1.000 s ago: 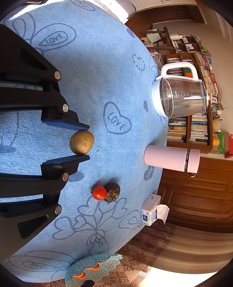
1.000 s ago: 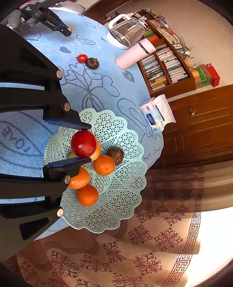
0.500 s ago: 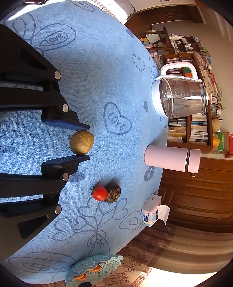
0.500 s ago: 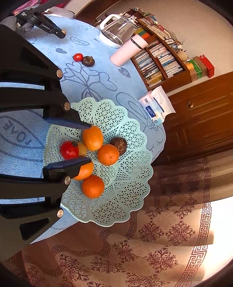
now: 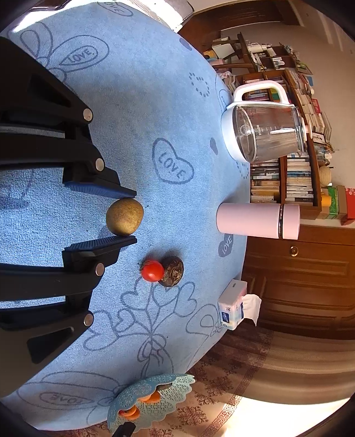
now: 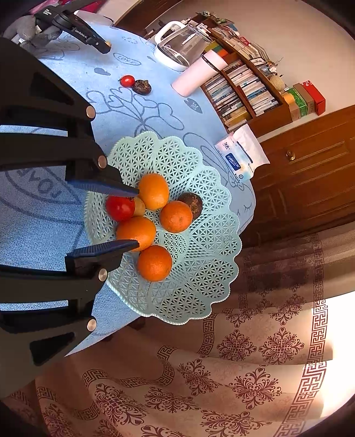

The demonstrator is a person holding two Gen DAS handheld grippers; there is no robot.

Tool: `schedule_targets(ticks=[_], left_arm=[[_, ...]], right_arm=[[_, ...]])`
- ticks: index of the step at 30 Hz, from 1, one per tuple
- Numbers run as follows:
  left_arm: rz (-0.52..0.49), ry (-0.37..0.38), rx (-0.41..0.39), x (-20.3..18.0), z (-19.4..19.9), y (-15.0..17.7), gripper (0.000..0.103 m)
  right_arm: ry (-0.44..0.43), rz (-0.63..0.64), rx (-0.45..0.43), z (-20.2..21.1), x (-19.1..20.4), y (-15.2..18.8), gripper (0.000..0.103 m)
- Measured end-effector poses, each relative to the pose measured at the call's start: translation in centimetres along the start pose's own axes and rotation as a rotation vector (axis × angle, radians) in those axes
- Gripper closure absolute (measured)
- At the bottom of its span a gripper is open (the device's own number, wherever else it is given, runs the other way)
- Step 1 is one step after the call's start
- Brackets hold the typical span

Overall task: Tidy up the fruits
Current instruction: 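Lower the red tomato into the basket and open the right gripper, then carry the tan fruit into the basket and open the left gripper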

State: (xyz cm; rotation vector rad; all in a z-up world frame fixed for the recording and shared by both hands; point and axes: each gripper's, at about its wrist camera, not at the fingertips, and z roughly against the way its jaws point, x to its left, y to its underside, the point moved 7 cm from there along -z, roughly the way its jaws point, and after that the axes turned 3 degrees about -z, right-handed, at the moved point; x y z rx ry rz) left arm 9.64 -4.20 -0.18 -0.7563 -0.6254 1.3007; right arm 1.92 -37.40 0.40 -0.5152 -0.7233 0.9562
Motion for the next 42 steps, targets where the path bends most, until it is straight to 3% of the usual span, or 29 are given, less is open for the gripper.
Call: schedule_targets(ticks=[1,3,5,12,20,31,42], left_arm=[[-0.01,0.006,-0.002,-0.5,0.2,-0.1,0.075],[-0.029,0.017,-0.009,-1.5,0.6,-0.3,0.075],[-0.046,0.03,-0.014,-2.5,0.9,-0.5,0.075],[-0.097,0.076,-0.029,-5.8,1.8,-1.7,0.075],[-0.151,0.165,-0.025,-10.3,2.0,-2.7,0.075],[-0.272,0.295,-0.034,-18.9,1.8,-3.8,0.075],[-0.349,0.349,-0.028,-24.6,1.1,-3.8,0.075]], right_arm=[[-0.006,0.002,0.001,-0.1,0.1,0.0,0.069],[-0.02,0.006,0.0,-0.4,0.4,-0.1,0.057],[-0.023,0.029,0.001,-0.7,0.8,-0.2,0.055],[0.054,0.112,0.014,-2.1,0.7,-0.2,0.054],[0.086,0.092,-0.026,-0.8,-1.1,-0.4,0.054],[0.037,0.057,-0.125,1.1,-1.8,-1.3,0.054],[0.03,0.024,-0.157,1.8,-3.5,-1.8,0.054]])
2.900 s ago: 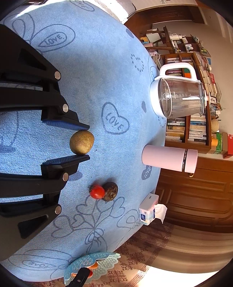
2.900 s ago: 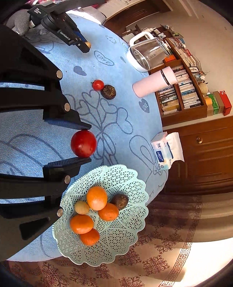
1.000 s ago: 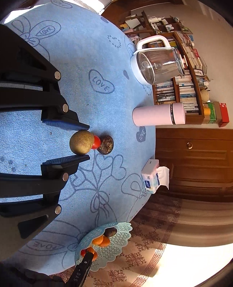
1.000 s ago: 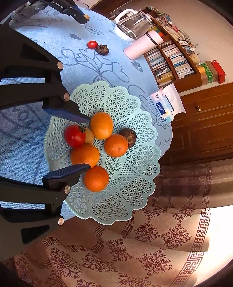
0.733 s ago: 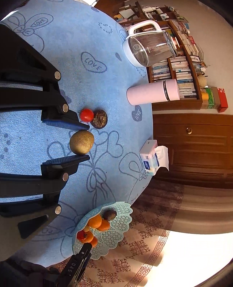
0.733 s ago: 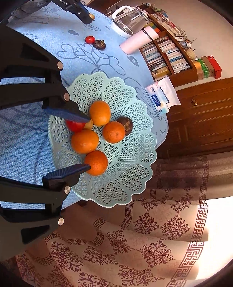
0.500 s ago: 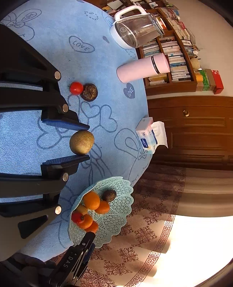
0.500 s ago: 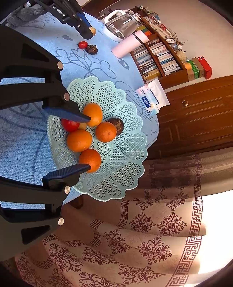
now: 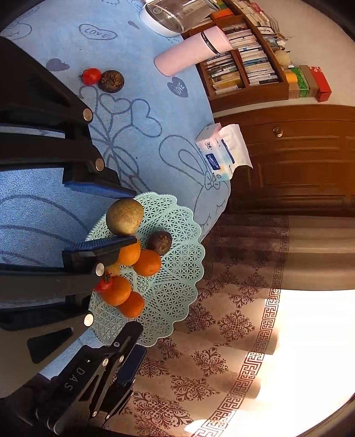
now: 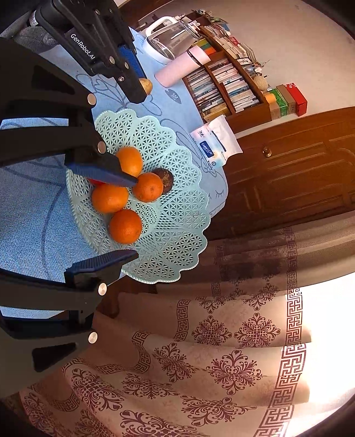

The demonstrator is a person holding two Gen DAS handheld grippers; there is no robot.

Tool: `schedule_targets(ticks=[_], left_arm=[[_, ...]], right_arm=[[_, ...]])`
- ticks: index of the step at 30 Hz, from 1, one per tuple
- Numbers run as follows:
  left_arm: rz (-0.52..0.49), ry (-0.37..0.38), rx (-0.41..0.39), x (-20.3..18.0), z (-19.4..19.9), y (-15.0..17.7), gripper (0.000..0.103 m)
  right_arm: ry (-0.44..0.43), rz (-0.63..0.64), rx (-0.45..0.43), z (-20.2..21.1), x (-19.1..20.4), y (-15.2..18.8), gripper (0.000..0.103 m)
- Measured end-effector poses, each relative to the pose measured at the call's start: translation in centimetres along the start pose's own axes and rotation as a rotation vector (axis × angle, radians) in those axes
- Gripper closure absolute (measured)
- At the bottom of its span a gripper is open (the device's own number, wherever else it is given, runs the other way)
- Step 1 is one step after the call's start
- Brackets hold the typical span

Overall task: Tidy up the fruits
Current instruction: 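Carry the tan fruit into the basket and open the left gripper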

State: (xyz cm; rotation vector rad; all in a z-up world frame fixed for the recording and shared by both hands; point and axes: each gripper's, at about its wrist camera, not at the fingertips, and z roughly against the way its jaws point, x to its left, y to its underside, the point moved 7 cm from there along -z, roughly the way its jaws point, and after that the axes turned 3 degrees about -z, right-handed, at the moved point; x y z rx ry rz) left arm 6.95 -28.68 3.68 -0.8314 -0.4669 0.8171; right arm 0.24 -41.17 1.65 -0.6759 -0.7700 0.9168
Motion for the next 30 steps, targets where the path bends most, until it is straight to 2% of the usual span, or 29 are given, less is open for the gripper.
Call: schedule_targets(ticks=[7,10,20,21,22,24,30], left_arm=[[-0.018,0.007,0.014,-0.9,-1.0,0.1,0.075],[-0.021,0.008,0.017,-1.0,-1.2,0.1,0.075],[-0.023,0.006,0.02,-1.1,-1.7,0.1,0.074],[-0.02,0.005,0.021,-1.0,-1.7,0.1,0.069],[-0.017,0.001,0.019,-1.0,-1.7,0.0,0.058],[-0.014,-0.007,0.012,-0.8,-1.6,0.0,0.051],[-0.011,-0.008,0.013,-0.7,-1.6,0.0,0.047]], right_arm=[[0.003,-0.011,-0.014,0.1,-0.5,-0.2,0.053],[0.006,-0.015,-0.018,0.1,-0.5,-0.2,0.048],[0.01,-0.022,-0.016,-0.2,-0.7,-0.2,0.047],[0.011,-0.022,-0.015,-0.2,-0.7,-0.2,0.047],[0.011,-0.023,-0.014,-0.2,-0.7,-0.2,0.047],[0.012,-0.023,-0.014,-0.3,-0.7,-0.2,0.047],[0.011,-0.024,-0.013,-0.3,-0.7,-0.1,0.047]])
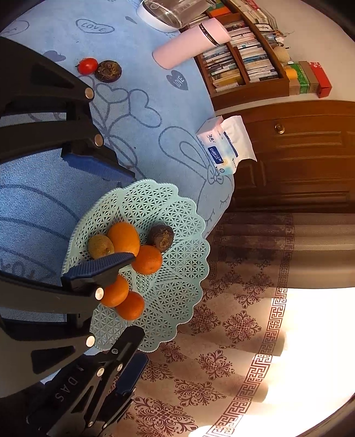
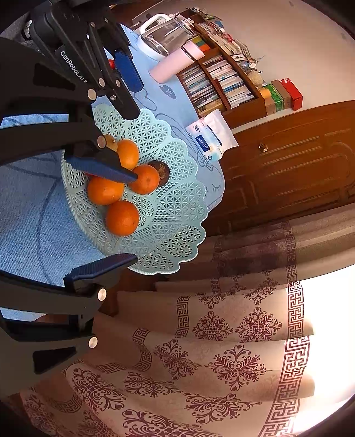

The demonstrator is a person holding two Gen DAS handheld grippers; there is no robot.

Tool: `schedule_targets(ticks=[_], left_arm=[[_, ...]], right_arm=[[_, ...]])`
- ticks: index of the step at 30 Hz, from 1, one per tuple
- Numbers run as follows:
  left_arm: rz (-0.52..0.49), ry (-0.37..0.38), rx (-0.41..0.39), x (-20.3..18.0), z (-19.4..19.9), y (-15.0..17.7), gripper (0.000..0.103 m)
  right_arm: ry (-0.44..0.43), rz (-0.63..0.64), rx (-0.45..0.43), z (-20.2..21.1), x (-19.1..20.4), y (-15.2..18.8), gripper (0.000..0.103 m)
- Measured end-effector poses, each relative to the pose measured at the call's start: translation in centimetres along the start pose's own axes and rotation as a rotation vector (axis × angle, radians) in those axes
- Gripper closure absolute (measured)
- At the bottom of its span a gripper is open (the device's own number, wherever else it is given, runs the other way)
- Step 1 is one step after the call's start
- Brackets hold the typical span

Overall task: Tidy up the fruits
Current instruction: 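Carry the tan fruit into the basket and open the left gripper, then move the open left gripper to the last loose red tomato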

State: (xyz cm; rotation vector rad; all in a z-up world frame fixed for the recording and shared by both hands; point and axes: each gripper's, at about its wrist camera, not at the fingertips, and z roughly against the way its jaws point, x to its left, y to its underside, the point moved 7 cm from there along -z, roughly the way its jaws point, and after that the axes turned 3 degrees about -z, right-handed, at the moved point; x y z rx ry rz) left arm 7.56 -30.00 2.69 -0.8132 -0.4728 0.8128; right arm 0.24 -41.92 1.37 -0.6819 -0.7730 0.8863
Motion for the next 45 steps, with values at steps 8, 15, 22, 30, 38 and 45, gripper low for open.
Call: schedule_targets(ticks=[8,15,22,30,38,45], left_arm=[[0.011,-0.013,-0.002,0.5,0.1,0.1,0.035],[0.024,-0.023,-0.001,1.1,0.1,0.2,0.027],[0.042,-0.036,0.0,2.0,0.3,0.3,0.021],[0.074,-0.064,0.005,3.8,0.5,0.7,0.021],[0.108,-0.094,0.012,5.8,0.7,1.2,0.021],[0.145,-0.131,0.026,8.1,0.7,2.2,0.021]], right_arm=[[0.0,0.0,0.001,0.0,0.0,0.0,0.047],[-0.002,0.001,0.002,-0.1,0.3,0.3,0.044],[-0.009,0.003,-0.001,0.0,0.9,0.4,0.042],[-0.025,0.013,0.001,0.1,1.8,0.3,0.042],[-0.042,0.027,0.003,0.1,3.0,0.3,0.041],[-0.061,0.042,0.008,0.2,4.1,0.4,0.041]])
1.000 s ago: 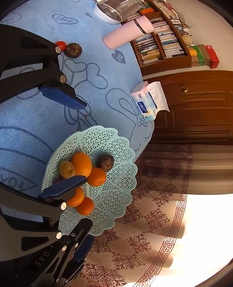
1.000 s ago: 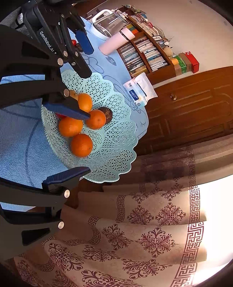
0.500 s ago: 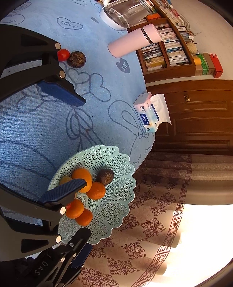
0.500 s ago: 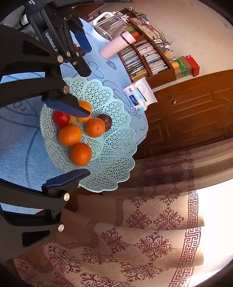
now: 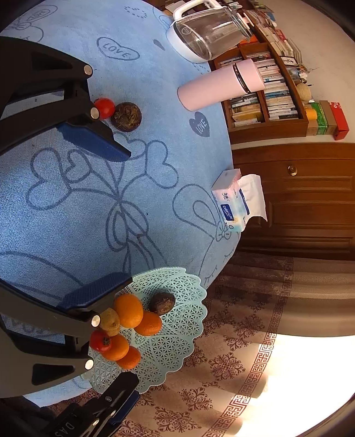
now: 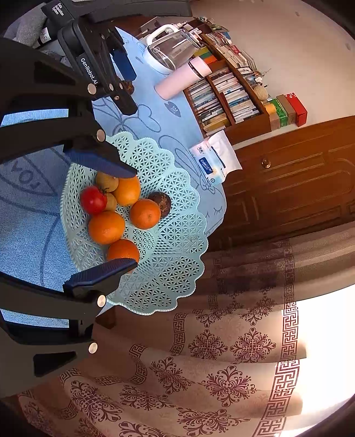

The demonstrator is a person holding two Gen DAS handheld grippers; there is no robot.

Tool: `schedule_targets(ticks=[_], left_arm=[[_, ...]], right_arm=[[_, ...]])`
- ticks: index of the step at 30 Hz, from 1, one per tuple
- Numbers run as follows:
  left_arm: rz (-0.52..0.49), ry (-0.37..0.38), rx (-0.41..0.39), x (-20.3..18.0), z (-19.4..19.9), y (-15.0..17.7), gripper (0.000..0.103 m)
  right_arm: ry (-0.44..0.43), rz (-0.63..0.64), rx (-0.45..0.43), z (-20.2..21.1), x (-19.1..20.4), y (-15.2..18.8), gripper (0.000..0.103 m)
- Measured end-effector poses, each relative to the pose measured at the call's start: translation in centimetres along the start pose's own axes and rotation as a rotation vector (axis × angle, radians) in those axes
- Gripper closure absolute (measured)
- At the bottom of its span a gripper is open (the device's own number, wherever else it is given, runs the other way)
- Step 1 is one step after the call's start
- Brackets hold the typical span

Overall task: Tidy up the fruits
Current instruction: 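Move the open left gripper to the last loose red tomato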

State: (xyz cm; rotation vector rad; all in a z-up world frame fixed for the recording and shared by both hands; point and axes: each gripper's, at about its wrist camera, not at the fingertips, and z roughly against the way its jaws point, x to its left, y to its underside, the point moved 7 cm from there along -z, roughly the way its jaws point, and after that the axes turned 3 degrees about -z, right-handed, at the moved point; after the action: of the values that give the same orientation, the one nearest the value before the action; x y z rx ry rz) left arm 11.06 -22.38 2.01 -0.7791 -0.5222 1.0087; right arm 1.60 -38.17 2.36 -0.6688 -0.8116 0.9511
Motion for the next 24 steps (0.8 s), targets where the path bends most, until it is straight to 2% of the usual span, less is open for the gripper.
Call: schedule_targets(ticks=[17,24], left_arm=[[0.111,-0.125,0.031,8.2,0.0,2.1,0.021],[0.145,-0.146,0.05,11.0,-0.3,3.0,0.024]], right_arm=[[-0.061,0.055,0.036,-0.4,3.8,1.3,0.04],[-0.096,0.092,0.062,-0.7,6.0,2.2,0.039]])
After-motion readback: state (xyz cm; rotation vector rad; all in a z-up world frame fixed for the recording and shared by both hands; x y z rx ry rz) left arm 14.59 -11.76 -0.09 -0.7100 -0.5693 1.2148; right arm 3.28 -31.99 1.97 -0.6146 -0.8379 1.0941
